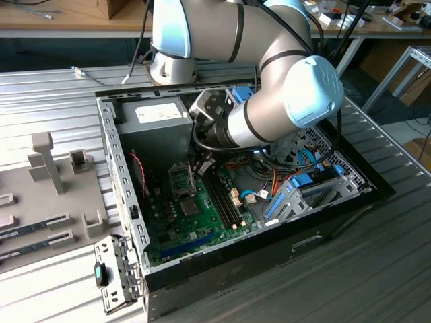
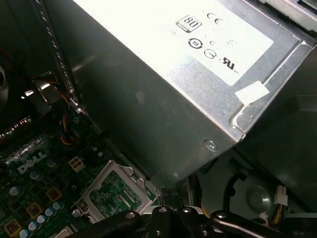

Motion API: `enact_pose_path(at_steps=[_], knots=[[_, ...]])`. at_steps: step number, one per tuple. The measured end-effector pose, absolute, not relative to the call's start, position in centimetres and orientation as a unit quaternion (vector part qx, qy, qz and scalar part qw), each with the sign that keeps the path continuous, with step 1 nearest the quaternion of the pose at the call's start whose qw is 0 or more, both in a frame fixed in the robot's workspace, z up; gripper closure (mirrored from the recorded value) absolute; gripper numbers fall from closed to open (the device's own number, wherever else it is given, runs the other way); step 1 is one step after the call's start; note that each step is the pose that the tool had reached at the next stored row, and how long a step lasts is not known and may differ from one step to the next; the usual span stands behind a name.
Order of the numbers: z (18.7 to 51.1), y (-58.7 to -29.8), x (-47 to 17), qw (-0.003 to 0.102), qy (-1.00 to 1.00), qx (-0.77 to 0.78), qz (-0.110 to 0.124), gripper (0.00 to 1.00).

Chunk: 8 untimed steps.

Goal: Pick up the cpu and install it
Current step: 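Close the cpu cover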

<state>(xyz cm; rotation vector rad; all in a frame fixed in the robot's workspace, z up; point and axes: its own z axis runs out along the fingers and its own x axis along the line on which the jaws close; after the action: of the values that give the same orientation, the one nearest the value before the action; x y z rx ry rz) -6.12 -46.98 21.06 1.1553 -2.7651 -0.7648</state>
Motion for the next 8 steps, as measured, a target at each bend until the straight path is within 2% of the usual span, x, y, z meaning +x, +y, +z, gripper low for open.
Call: enact_pose_path(at_steps=[8], knots=[[21.45, -47.13, -6.12, 0.023, -0.893, 0.374, -0.25, 0.89]])
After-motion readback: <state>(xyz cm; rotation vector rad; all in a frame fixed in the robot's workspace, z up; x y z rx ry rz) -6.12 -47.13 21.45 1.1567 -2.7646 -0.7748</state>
